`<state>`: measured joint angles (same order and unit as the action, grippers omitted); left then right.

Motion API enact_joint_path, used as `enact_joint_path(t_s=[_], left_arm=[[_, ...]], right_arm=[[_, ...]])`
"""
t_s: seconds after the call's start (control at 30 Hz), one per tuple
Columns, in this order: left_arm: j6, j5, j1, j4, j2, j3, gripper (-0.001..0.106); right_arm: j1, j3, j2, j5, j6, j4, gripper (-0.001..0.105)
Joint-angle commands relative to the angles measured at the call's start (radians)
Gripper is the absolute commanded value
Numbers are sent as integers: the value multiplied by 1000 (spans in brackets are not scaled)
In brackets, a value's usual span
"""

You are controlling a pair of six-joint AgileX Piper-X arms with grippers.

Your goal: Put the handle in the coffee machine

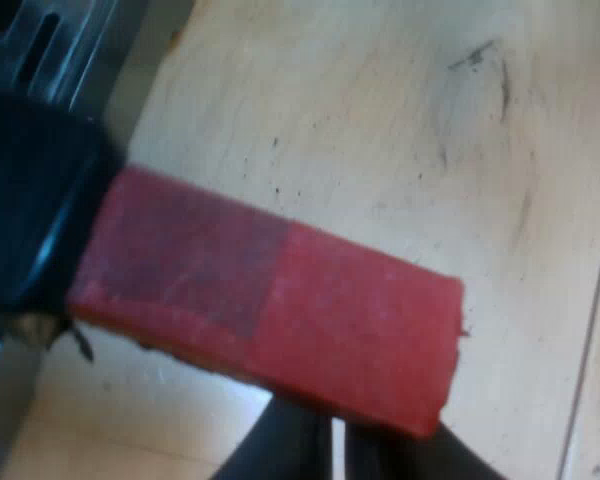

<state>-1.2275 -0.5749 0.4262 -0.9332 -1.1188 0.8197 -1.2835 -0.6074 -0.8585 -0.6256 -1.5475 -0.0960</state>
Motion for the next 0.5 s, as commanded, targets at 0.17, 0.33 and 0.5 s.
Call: enact_joint_path(t_s=[0.17,0.33,0.5], left_arm=[[-217,137,-13,331,1,40,0],[-256,137,-13,381,1,40,0],[-256,137,26,411,1,40,0]], right_arm=[[-1,-9,10,-1,4,-7,28],[-1,-9,10,-1,4,-7,28],[-1,-9,10,-1,4,-5,28]])
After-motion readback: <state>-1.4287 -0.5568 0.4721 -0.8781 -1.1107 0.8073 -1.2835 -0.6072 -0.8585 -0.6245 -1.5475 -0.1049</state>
